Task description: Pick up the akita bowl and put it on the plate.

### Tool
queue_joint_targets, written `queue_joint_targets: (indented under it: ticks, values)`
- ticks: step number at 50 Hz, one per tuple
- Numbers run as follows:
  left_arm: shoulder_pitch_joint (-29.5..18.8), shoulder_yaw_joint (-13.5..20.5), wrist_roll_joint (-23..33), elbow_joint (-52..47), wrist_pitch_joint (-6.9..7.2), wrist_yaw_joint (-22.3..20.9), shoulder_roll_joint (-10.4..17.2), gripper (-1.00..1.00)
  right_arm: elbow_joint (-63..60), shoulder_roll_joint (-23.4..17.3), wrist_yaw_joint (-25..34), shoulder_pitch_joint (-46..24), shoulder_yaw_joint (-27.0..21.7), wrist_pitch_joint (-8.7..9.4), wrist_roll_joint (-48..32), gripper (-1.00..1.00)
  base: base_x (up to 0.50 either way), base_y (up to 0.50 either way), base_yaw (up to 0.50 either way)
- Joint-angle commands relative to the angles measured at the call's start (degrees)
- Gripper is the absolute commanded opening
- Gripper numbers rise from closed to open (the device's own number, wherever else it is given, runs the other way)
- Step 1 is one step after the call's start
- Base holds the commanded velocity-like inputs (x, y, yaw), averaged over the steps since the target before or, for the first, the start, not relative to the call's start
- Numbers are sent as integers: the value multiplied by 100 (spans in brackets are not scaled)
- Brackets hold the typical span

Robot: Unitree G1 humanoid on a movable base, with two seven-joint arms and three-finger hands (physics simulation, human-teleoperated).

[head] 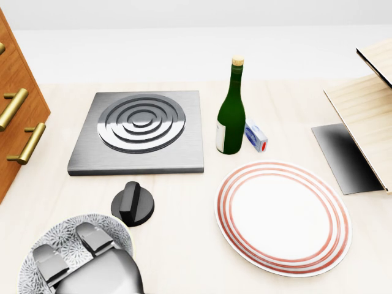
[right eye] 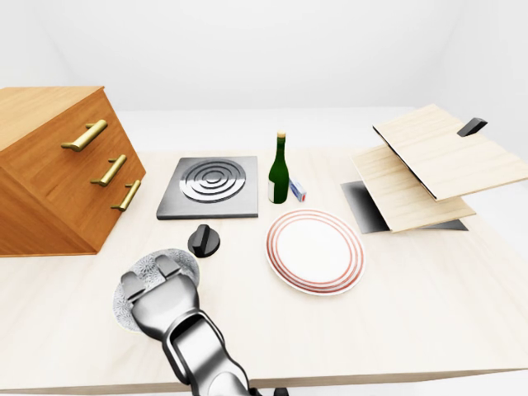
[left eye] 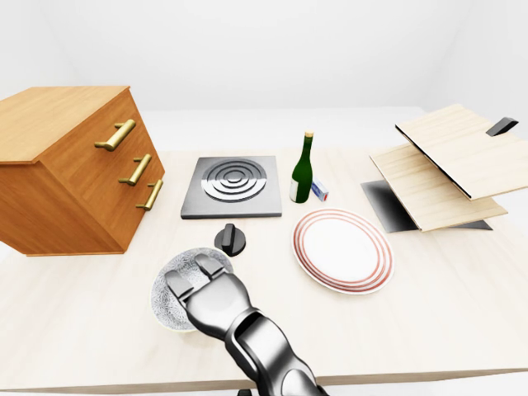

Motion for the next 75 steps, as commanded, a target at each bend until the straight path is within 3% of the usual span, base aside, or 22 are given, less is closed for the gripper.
queue_joint_targets:
  ticks: [1, 14, 75]
  values:
    - [-4, -7, -5, 17, 0, -4, 3, 100, 67, 9, 0, 34, 90, 0, -33, 100, 0, 0, 0]
    - [2, 9, -19, -14, 0, 3, 5, 100, 268, -121, 0, 155, 155, 0, 15, 100, 0, 0, 0]
    - [-10, 1, -46, 4, 0, 21, 25, 100, 1048, 42, 0, -70, -163, 0, 352, 100, 0, 0, 0]
